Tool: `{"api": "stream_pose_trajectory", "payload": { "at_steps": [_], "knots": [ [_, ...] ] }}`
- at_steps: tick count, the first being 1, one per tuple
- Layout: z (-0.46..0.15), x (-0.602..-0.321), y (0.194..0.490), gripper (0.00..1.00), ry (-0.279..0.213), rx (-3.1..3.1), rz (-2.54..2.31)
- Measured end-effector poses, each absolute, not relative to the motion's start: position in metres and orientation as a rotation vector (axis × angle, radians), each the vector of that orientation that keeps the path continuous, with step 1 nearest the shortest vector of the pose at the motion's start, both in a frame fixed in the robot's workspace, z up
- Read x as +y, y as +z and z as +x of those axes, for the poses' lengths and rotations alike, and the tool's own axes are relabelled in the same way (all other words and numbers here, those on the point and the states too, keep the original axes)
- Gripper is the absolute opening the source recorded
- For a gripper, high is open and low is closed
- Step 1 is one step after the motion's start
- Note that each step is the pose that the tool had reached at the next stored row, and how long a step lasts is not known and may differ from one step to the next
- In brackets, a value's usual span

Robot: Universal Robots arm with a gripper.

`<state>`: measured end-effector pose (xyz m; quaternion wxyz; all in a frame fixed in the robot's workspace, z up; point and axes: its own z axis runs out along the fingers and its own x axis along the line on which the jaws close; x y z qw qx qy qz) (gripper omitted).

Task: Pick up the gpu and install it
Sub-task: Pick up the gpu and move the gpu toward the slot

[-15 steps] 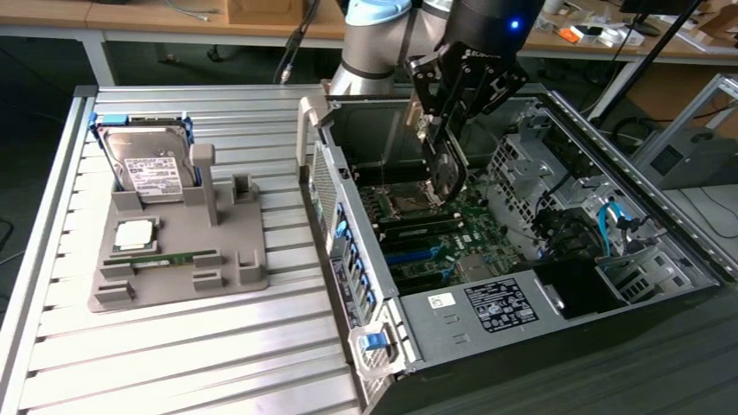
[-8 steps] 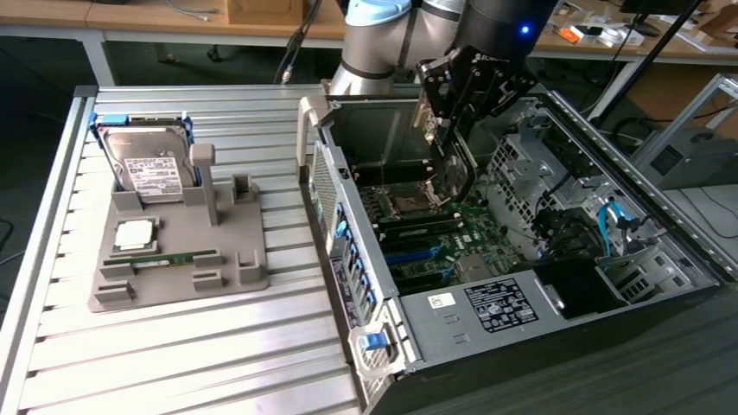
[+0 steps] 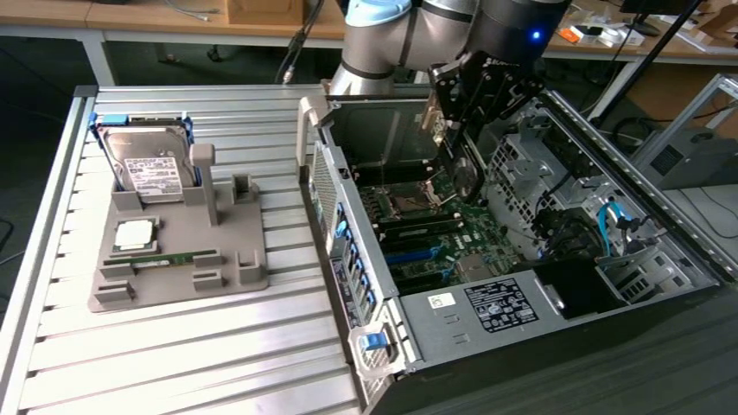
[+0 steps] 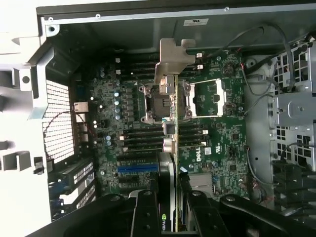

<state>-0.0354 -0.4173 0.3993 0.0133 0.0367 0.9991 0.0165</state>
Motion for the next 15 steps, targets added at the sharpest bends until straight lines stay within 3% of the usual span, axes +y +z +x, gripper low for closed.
{"api": "stream_pose_trajectory", "payload": {
  "at_steps": [15],
  "knots": [
    [-0.016,-0.417,0.392,0.27,0.050,3.113,0.114]
  ]
}}
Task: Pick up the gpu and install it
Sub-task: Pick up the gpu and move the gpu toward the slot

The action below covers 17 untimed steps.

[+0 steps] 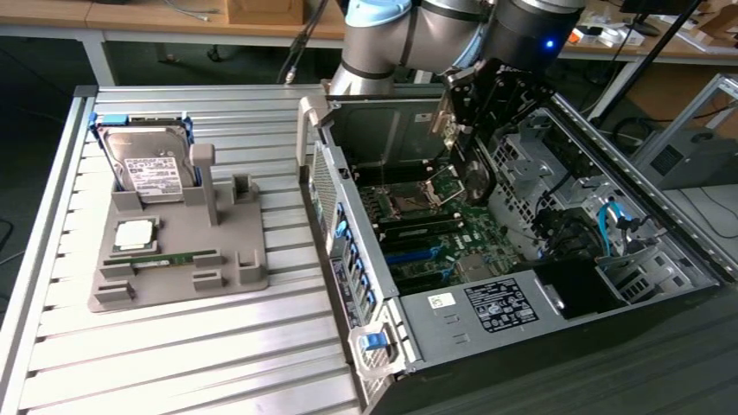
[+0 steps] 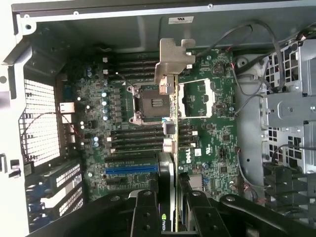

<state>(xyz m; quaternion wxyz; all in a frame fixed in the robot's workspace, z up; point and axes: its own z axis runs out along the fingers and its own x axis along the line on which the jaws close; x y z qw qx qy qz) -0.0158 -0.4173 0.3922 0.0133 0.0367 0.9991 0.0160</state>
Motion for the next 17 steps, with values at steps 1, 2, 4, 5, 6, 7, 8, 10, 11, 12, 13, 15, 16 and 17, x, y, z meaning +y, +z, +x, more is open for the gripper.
{"api": "stream_pose_trajectory", "payload": {
  "at_steps": [1,2,4,5,6,7,8,10,11,12,13,15,16,17],
  "knots": [
    [-0.015,-0.417,0.392,0.27,0.050,3.113,0.114],
    [-0.013,-0.417,0.391,0.27,0.050,3.113,0.114],
    [-0.010,-0.417,0.390,0.27,0.050,3.113,0.114],
    [-0.009,-0.417,0.390,0.27,0.050,3.112,0.114],
    [-0.007,-0.417,0.389,0.27,0.050,3.112,0.114],
    [-0.006,-0.417,0.389,0.27,0.049,3.112,0.114],
    [-0.005,-0.417,0.389,0.27,0.049,3.112,0.114],
    [-0.003,-0.417,0.388,0.27,0.049,3.112,0.114],
    [0.000,-0.417,0.387,0.27,0.049,3.112,0.114],
    [0.002,-0.417,0.386,0.27,0.049,3.112,0.114],
    [0.003,-0.417,0.386,0.27,0.049,3.112,0.114],
    [0.007,-0.417,0.384,0.27,0.049,3.112,0.114],
    [0.009,-0.417,0.383,0.27,0.049,3.112,0.114],
    [0.010,-0.417,0.383,0.27,0.049,3.113,0.114]
  ]
}}
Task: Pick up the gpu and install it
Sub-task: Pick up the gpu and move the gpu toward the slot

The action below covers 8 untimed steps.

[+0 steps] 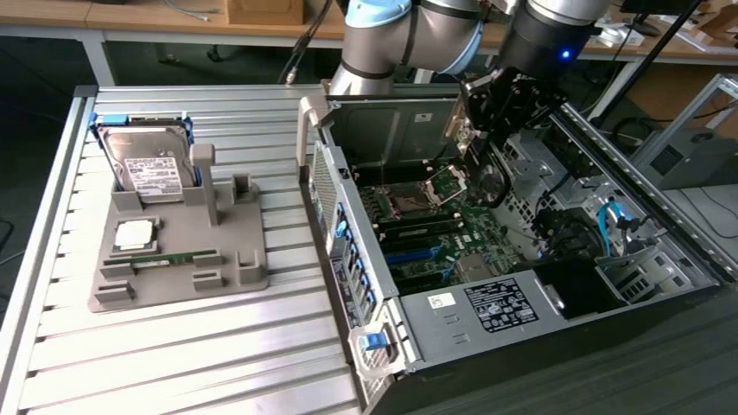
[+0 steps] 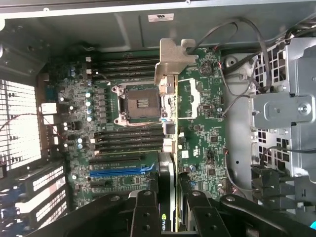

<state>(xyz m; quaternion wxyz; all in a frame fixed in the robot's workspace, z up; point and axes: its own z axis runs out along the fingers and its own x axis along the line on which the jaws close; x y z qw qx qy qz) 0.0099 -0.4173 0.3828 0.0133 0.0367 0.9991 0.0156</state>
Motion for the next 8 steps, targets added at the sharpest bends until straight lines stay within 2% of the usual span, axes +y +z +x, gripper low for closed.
{"api": "stream_pose_trajectory", "payload": {
  "at_steps": [8],
  "knots": [
    [0.0163,-0.4173,0.3773,0.27,0.049,3.112,0.114]
  ]
}}
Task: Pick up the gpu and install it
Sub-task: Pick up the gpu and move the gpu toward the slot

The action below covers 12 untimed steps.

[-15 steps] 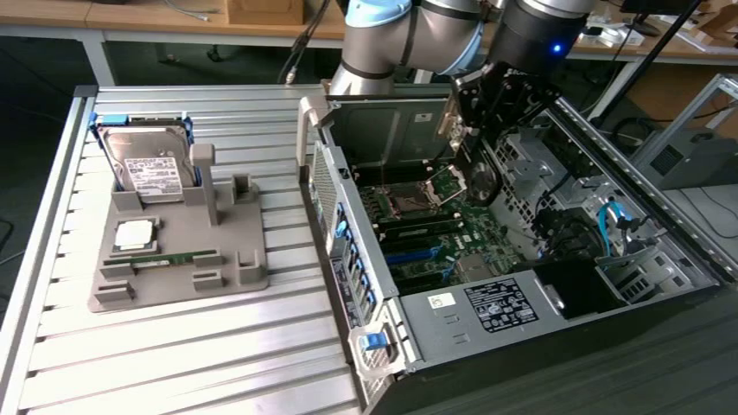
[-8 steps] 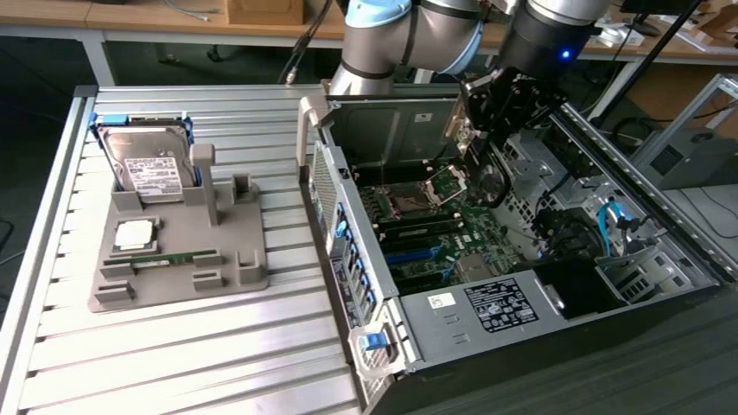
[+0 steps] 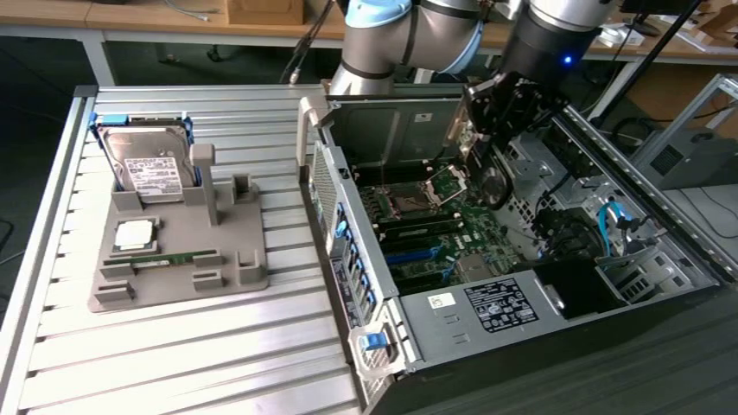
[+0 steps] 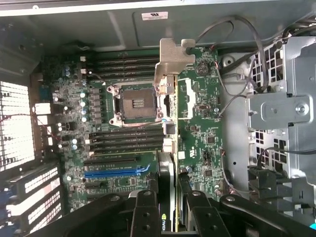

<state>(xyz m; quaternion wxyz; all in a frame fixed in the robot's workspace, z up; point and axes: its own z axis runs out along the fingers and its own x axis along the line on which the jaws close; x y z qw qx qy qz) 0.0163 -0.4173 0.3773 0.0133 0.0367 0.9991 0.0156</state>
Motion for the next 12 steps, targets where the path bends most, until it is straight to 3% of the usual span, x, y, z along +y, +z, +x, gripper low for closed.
{"api": "stream_pose_trajectory", "payload": {
  "at_steps": [12],
  "knots": [
    [0.0213,-0.4203,0.3673,0.27,0.049,3.112,0.114]
  ]
}}
